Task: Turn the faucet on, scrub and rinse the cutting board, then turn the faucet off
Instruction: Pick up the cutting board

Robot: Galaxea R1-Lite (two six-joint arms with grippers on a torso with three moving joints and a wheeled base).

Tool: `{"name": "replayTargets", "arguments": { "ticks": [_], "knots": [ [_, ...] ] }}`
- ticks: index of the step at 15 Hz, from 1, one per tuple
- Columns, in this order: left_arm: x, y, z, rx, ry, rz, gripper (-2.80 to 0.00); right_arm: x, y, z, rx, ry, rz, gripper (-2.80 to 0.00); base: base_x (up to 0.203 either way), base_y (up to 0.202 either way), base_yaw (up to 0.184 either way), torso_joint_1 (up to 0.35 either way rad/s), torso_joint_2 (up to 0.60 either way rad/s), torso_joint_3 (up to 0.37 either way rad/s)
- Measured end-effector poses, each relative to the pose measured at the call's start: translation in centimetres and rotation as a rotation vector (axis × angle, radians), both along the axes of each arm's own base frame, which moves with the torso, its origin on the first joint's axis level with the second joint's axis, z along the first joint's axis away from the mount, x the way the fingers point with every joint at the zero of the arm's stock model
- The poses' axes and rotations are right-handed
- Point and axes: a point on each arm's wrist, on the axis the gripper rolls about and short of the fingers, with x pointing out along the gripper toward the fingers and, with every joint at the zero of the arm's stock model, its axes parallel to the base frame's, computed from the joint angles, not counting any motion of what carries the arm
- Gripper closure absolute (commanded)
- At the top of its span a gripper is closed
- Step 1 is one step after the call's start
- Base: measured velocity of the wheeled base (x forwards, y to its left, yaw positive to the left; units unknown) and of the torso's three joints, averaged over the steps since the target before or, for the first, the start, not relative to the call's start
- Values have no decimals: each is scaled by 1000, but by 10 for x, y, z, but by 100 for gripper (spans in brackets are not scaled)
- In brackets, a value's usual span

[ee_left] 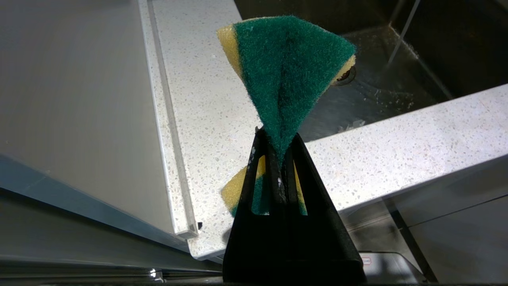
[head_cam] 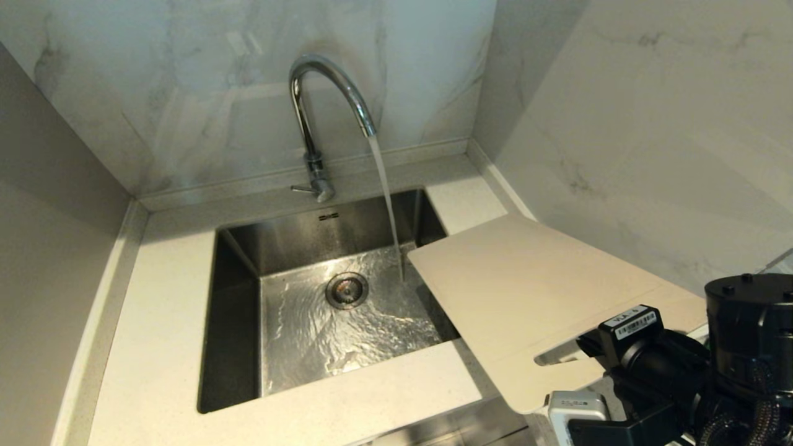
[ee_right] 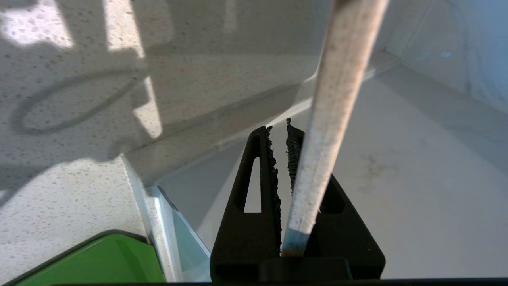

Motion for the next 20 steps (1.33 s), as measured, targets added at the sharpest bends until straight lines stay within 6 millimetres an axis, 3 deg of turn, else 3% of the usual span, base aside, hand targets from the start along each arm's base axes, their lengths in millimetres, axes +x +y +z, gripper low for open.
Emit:
{"name": "replayTargets", "arguments": {
  "ticks": [8,15,20],
  "knots": [
    [0,0,0,0,0,0,0,-5,0,13,34,6,73,0,0,0,0,0,0,0],
    [0,0,0,0,0,0,0,-33,-10,36,32,159,199,0,0,0,0,0,0,0],
    [0,0,0,-1,0,0,0,-35,-9,41,37,153,288,0,0,0,0,0,0,0]
  ]
}}
